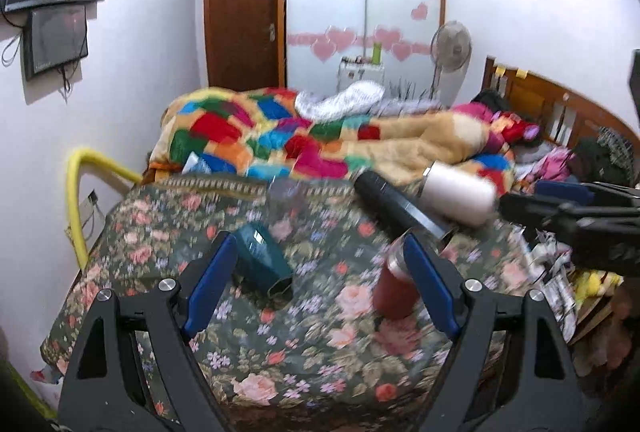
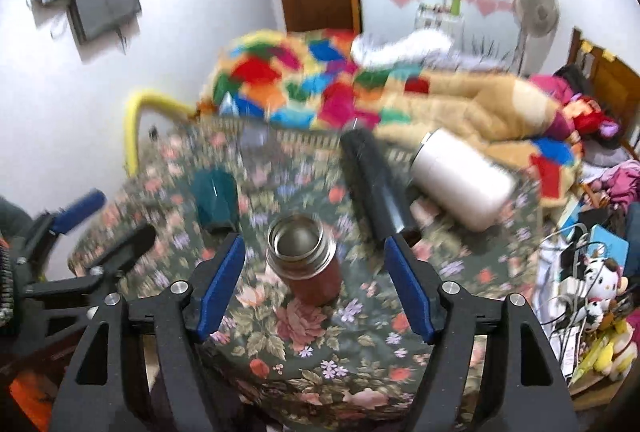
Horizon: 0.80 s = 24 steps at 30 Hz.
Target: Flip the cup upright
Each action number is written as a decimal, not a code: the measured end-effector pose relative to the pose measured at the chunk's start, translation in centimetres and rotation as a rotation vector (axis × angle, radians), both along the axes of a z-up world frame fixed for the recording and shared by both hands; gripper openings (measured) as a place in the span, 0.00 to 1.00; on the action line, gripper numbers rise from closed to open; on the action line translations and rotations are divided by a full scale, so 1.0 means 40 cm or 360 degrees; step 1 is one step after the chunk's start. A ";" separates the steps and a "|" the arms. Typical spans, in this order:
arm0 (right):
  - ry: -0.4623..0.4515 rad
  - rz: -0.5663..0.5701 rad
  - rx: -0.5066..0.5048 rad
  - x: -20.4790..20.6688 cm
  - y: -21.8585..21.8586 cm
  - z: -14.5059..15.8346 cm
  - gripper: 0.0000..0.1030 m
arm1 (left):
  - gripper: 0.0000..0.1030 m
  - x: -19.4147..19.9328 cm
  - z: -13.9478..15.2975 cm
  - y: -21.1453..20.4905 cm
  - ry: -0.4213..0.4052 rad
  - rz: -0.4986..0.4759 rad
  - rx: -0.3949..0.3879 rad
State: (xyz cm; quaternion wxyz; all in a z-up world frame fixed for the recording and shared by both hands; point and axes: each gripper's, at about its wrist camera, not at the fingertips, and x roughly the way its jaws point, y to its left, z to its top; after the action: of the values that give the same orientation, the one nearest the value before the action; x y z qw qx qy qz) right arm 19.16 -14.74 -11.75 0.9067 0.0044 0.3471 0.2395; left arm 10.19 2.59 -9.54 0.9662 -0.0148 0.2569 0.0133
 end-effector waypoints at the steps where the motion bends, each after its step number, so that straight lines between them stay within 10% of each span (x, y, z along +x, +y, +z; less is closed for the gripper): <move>1: -0.0068 -0.0028 0.0040 -0.026 -0.026 0.036 0.68 | 0.82 -0.012 0.020 -0.006 -0.0033 -0.0011 -0.0007; 14: -0.0777 -0.0328 0.0227 -0.318 -0.149 0.252 0.83 | 0.95 -0.278 0.265 -0.086 -0.0534 -0.0104 -0.0012; 24: -0.0884 -0.0397 0.0175 -0.369 -0.138 0.245 1.00 | 1.00 -0.369 0.278 -0.096 -0.0596 -0.0081 -0.0021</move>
State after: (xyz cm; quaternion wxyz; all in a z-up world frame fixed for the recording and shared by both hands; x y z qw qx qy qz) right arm 4.38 -20.24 -1.96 0.9877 0.0303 0.0695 0.1369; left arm -4.55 -1.24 1.57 0.9971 -0.0168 0.0729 -0.0159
